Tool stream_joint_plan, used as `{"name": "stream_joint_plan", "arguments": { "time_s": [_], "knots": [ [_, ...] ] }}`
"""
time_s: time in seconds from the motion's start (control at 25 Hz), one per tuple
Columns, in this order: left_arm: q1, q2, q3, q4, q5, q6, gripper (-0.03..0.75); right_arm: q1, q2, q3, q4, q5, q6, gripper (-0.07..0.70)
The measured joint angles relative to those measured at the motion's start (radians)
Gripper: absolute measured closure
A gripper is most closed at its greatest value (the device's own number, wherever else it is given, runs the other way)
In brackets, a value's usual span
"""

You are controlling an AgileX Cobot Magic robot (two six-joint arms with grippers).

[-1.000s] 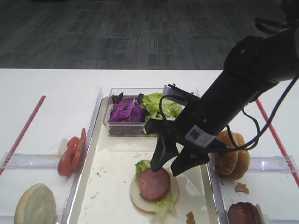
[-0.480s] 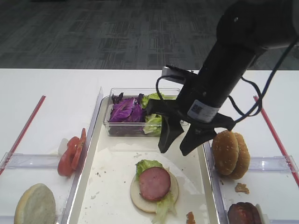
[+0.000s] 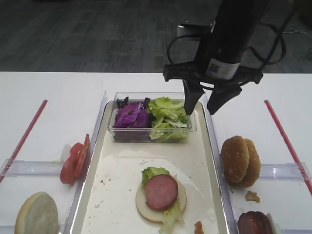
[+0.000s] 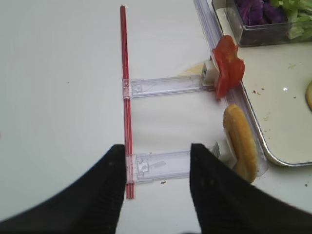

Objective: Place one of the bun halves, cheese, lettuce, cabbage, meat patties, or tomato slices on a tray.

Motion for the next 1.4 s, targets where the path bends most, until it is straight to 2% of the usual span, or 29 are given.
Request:
{"name": "stream_joint_plan", "arguments": {
  "time_s": [0.4,0.56,1.12,1.4],
  "knots": [
    [0.000,0.000,0.000,0.000,0.000,0.000,0.419,0.000,0.000,-0.010,-0.066,0.006,0.011,0.254],
    [0.000,0.000,0.000,0.000,0.000,0.000,0.419,-0.027,0.000,-0.010,-0.070,0.006,0.007,0.254],
    [0.000,0.000,0.000,0.000,0.000,0.000,0.420,-0.332,-0.080,0.097,-0.126,0.006,-0.073,0.254],
    [0.000,0.000,0.000,0.000,0.000,0.000,0.419,-0.401,-0.117,0.099,-0.148,0.006,-0.104,0.255]
  ]
}}
